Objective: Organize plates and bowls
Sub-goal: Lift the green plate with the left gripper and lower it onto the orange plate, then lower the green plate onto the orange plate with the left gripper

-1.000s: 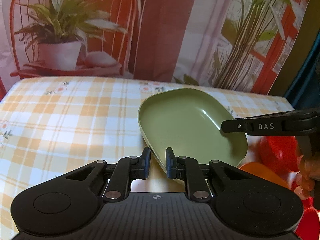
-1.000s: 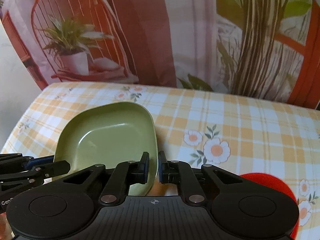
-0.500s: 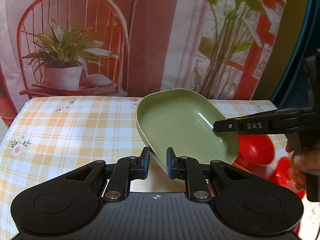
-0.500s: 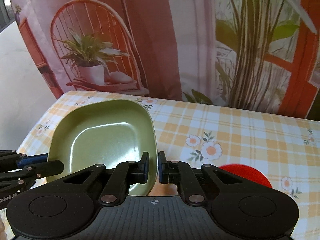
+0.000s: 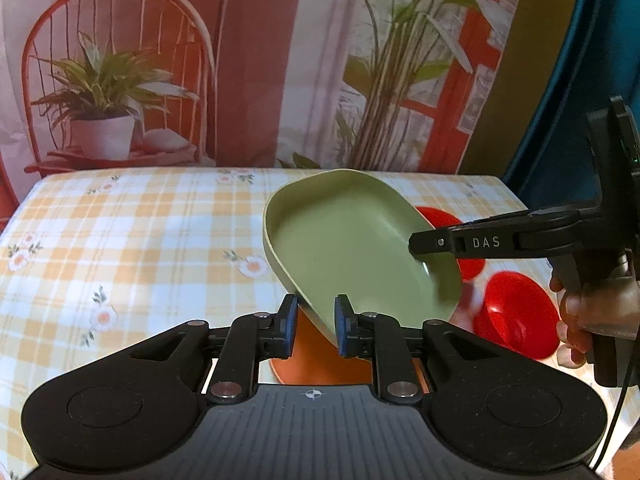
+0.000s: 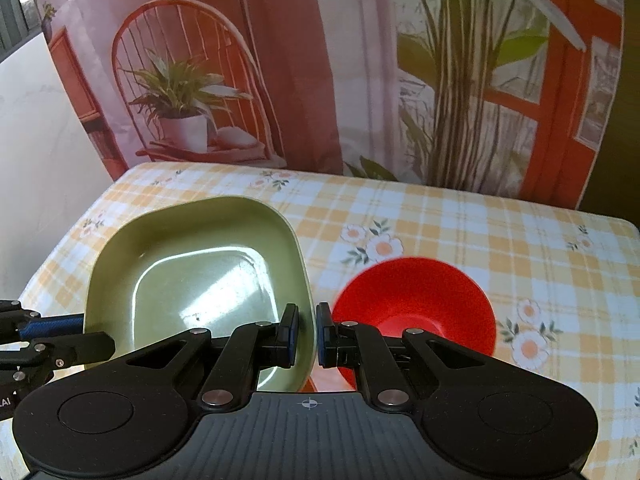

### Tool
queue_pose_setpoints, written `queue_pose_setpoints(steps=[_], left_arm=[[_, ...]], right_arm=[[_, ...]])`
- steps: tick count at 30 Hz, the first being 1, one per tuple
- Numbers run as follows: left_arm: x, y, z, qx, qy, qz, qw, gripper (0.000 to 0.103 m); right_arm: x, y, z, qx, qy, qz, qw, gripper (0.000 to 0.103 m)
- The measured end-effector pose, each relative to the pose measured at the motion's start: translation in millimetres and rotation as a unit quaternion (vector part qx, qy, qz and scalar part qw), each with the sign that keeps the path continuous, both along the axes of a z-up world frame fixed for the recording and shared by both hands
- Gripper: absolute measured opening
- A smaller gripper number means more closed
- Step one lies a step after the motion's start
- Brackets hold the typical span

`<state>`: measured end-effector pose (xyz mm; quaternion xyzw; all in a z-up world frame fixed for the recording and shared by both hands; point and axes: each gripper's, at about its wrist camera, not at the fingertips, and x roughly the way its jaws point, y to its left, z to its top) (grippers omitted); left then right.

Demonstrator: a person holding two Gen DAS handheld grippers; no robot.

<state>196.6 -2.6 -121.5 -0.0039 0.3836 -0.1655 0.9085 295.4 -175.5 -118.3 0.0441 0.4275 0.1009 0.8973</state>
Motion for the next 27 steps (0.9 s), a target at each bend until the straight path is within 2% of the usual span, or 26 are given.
queue_pose_setpoints(steps=[8,27], left_arm=[[-13,-7,-14,-0.005,0.025,0.002,0.9997,0.022],[-21,-13,-22,-0.016,0.057,0.004,0.9982,0.022]], right_arm=[[-16,-5,-5,-0.002,0.002,0.008,1.000,0.009],[-27,-8,-2,-0.011,-0.003,0.025,1.000,0.009]])
